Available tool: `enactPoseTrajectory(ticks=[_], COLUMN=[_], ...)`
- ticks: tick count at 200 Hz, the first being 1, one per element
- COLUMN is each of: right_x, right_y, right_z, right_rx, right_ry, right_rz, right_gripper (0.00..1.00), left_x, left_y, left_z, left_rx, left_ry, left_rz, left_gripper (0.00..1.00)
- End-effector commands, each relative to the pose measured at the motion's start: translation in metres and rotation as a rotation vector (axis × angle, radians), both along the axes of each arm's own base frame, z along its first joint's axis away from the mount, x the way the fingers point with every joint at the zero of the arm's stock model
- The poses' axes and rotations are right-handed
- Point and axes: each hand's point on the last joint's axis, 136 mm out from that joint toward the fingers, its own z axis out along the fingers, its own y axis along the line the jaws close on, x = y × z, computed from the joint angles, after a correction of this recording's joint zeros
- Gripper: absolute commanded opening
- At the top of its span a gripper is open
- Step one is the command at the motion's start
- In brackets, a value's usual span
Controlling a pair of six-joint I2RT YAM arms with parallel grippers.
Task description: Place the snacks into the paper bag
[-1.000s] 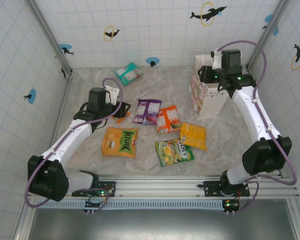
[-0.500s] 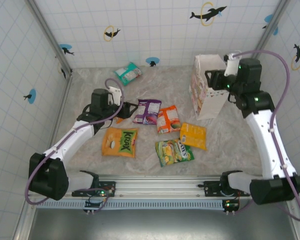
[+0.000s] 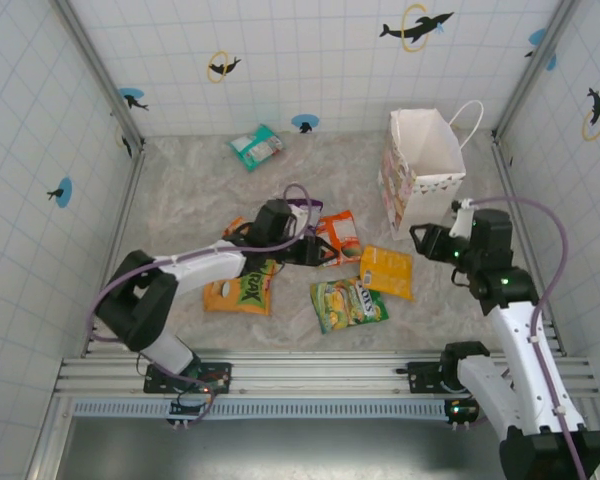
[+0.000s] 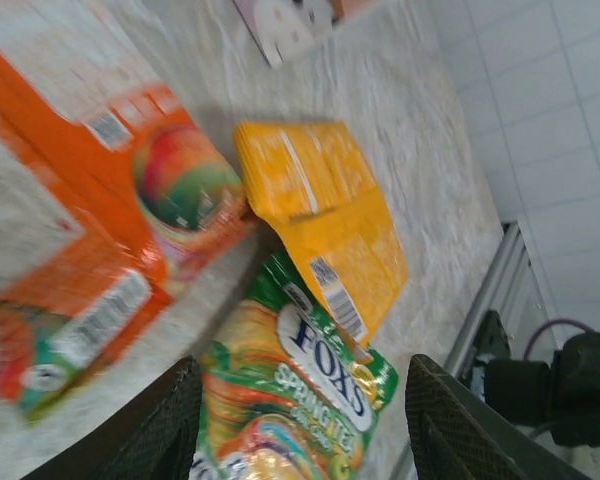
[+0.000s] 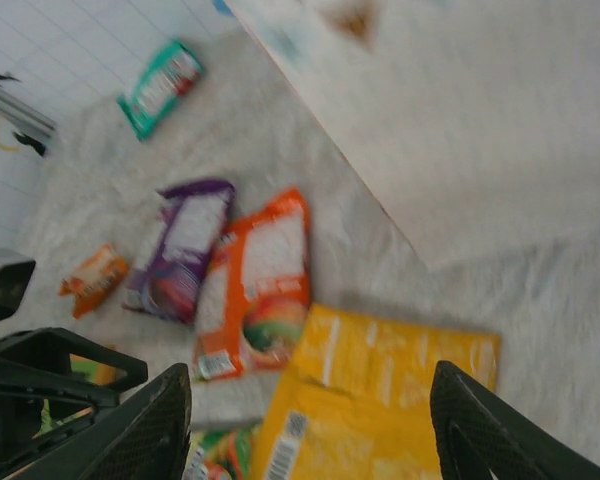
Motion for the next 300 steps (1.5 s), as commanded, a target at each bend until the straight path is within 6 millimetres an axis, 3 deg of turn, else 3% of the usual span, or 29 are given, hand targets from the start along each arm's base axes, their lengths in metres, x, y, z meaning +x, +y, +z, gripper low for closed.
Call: enactPoseTrajectory(ticks=[1,27,57,70,76,109,174,207,241,260,300], right_x=[-0.005,-0.011,-0.016,-0.017,-0.017,-0.022,-0.033,-0.038,-0.039,-0.031,-0.016], right_y=[0.002,-0.004,-0.002,0.0,0.0,0.007,0.012,0.016,0.016,0.011,0.003], right_z=[-0.029,-0.067,-0.095,-0.103,-0.106,-0.123,-0.146,-0.152,-0.15,-0.139,-0.106], right_rx=[0.101,0.146,0.222,0.253,0.261,0.317,0.346,0.363,0.352,0.33,0.286], right_ry=[0.049,0.096,0.132,0.142,0.148,0.175,0.228,0.256,0.259,0.215,0.051], right_rz=[-0.041,-0.087,-0.082,-0.078,-0.076,-0.061,-0.046,-0.025,-0.009,-0.019,-0.022], right_gripper=[0.64,0.63,0.63,0.62,0.62,0.6,0.53,0.5,0.51,0.55,0.61], left_x=[-0.008,-0.019,-0.026,-0.028,-0.023,-0.02,-0.026,-0.026,-0.021,-0.019,-0.02], left_y=[-0.027,-0.041,-0.051,-0.053,-0.061,-0.072,-0.097,-0.106,-0.109,-0.108,-0.096], left_z=[0.007,-0.009,-0.022,-0.03,-0.021,-0.03,-0.048,-0.053,-0.045,-0.034,0.001], left_rx=[-0.061,-0.052,-0.045,-0.038,-0.06,-0.063,-0.052,-0.059,-0.068,-0.074,-0.095], left_ry=[0.062,0.126,0.171,0.199,0.185,0.215,0.263,0.278,0.236,0.173,-0.012], left_rz=[-0.043,-0.081,-0.109,-0.112,-0.115,-0.122,-0.15,-0.159,-0.161,-0.169,-0.207], left_gripper=[0.55,0.55,0.54,0.54,0.54,0.51,0.51,0.47,0.25,0.13,0.05])
